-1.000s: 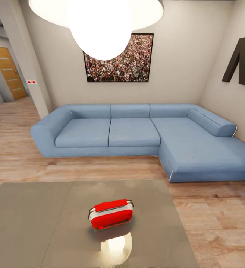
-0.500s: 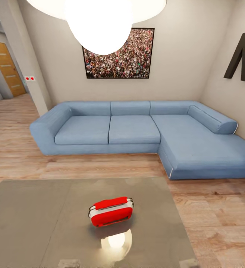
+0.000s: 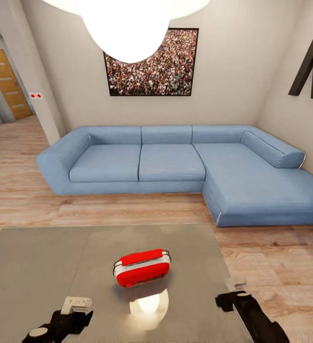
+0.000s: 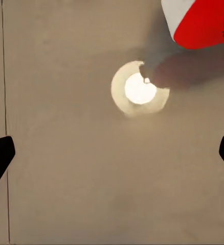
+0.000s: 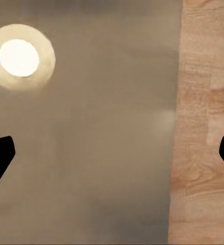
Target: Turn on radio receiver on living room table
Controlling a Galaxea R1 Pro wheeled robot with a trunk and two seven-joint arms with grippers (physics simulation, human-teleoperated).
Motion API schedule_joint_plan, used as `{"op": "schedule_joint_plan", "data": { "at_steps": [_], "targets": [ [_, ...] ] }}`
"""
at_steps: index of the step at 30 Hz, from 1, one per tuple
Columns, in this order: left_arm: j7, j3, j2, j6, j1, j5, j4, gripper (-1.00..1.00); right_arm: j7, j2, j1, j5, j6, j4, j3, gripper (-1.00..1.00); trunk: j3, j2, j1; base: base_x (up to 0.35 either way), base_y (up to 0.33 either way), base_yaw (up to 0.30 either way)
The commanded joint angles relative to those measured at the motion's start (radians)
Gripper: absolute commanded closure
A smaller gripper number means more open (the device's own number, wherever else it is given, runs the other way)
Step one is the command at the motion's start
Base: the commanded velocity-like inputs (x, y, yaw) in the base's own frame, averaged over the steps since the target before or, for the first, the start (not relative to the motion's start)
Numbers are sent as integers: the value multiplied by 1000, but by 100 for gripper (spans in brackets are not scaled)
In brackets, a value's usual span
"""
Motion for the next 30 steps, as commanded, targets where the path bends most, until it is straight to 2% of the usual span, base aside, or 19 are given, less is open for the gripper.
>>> {"op": "schedule_joint_plan", "data": {
  "at_steps": [1, 2, 3, 6, 11, 15, 23, 30],
  "targets": [
    [-13, 0, 6, 1, -9, 5, 0, -100, 8, -6, -10, -1, 0, 0, 0, -100, -2, 0, 0, 0, 0, 0],
    [-36, 0, 15, 3, -30, 13, 0, -100, 28, -19, -28, -1, -1, 0, -1, -100, -3, 0, 0, 0, 0, 0],
    [-67, 1, 28, 3, -90, 30, 18, -100, 105, -44, -64, -1, -4, -4, -1, -100, -5, 0, 0, 0, 0, 0],
    [-76, 2, 29, -1, -131, 41, 48, -100, 150, -52, -77, 0, -4, -30, -1, -100, -10, 0, 0, 0, 0, 0],
    [-81, 1, 25, -37, -172, 51, 111, -100, 178, -57, -84, 1, 0, -88, 0, -100, -18, 0, 0, 0, 0, 0],
    [-76, 0, 23, -77, -241, 47, 158, -100, 186, -58, -86, 1, 2, -117, 1, -100, -24, 0, 0, 0, 0, 0],
    [-77, 0, 33, -82, -254, 45, 171, -100, 189, -55, -87, 1, 3, -125, 1, -100, -37, 0, 0, 0, 0, 0],
    [-77, -1, 29, -82, -254, 43, 171, -100, 189, -55, -87, 1, 2, -126, 1, -100, -49, 0, 0, 0, 0, 0]
  ]
}}
